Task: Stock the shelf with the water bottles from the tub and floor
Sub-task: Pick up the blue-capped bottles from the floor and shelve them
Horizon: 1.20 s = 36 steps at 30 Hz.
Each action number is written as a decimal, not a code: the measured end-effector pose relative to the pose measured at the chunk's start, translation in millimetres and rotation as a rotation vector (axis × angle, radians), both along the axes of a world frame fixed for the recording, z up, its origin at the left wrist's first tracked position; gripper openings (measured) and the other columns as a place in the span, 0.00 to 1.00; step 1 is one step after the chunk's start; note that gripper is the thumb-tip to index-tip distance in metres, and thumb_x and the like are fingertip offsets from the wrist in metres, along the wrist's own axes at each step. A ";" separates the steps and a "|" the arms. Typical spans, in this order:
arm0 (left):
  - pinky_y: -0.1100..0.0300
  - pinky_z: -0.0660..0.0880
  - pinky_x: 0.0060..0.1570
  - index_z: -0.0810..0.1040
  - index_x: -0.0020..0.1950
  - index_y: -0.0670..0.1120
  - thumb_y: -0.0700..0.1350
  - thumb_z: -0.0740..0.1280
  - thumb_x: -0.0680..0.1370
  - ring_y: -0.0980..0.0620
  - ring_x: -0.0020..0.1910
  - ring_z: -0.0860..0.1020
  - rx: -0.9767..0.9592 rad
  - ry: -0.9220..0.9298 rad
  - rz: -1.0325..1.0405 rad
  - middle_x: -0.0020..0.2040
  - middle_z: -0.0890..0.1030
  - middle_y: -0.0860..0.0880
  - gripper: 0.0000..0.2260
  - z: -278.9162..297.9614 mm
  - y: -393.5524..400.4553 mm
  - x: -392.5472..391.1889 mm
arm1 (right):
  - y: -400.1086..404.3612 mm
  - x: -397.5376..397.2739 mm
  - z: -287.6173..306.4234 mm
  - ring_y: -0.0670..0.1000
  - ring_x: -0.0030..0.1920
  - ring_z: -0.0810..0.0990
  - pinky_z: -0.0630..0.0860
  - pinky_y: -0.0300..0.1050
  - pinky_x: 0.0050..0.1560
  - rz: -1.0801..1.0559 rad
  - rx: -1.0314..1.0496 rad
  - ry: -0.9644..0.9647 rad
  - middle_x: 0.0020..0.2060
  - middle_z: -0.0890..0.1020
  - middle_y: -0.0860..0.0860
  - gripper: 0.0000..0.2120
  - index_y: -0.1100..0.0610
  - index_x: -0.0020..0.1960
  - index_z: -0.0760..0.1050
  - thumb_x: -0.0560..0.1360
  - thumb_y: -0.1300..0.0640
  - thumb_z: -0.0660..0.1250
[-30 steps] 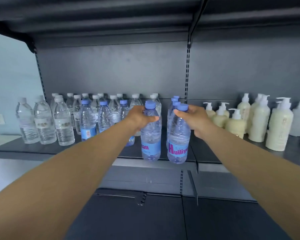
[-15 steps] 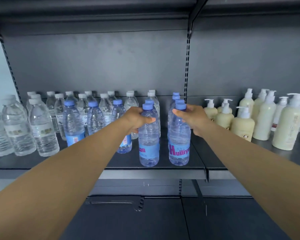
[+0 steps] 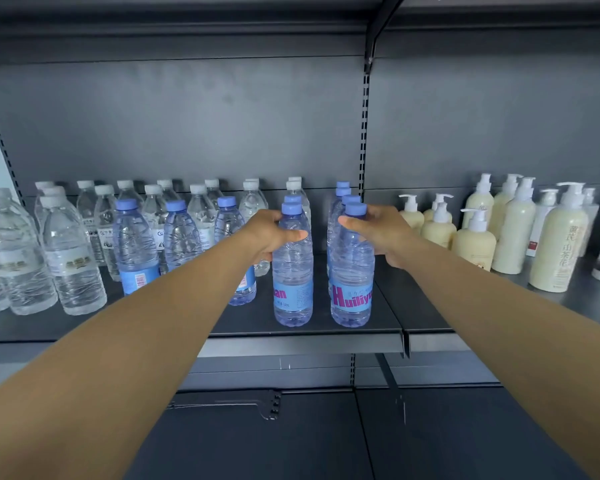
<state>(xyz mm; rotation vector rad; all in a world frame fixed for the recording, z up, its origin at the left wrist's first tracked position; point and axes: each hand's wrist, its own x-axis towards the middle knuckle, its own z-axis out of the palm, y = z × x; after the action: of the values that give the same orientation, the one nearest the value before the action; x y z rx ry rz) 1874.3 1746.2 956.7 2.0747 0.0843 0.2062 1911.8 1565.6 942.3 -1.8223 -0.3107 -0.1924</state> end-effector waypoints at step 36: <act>0.53 0.62 0.68 0.57 0.75 0.44 0.52 0.71 0.72 0.44 0.73 0.62 0.715 -0.087 0.034 0.75 0.62 0.44 0.37 -16.3 4.6 -118.9 | -43.1 -129.3 -18.5 0.59 0.67 0.67 0.63 0.51 0.66 -0.286 -0.727 -0.308 0.67 0.69 0.59 0.33 0.60 0.71 0.62 0.72 0.48 0.70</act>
<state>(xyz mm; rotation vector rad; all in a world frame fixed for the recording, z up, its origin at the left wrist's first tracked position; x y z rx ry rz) 1755.5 1750.9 940.4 2.7720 -0.0128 0.3897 1782.5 1522.5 923.8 -2.5616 -0.3623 -0.6279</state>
